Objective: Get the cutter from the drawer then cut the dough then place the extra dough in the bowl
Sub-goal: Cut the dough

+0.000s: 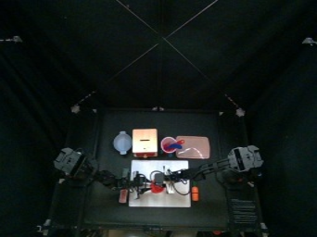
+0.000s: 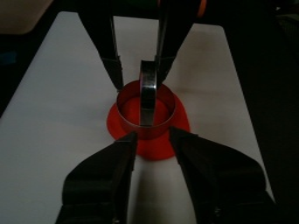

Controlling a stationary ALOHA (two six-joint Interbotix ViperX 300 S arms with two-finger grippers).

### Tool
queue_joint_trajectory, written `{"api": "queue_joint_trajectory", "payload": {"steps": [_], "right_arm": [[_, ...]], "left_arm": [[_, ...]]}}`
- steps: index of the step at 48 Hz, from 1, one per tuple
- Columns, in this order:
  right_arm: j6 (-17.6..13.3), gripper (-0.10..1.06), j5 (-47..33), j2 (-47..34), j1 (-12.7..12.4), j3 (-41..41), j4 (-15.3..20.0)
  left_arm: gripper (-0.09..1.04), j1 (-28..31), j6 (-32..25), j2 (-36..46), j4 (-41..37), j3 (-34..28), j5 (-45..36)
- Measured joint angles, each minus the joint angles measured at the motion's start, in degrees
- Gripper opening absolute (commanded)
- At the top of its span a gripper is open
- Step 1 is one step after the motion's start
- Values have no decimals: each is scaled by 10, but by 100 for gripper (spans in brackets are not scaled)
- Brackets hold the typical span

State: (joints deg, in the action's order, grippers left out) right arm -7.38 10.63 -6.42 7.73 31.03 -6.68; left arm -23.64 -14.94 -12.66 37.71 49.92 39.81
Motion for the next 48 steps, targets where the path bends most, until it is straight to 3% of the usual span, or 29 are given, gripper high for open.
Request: {"api": "queue_joint_trajectory", "payload": {"steps": [48], "right_arm": [[-2,73,8,-4,3,-4,0]], "left_arm": [[58,6,-1,-61,42,-29,-23]]}}
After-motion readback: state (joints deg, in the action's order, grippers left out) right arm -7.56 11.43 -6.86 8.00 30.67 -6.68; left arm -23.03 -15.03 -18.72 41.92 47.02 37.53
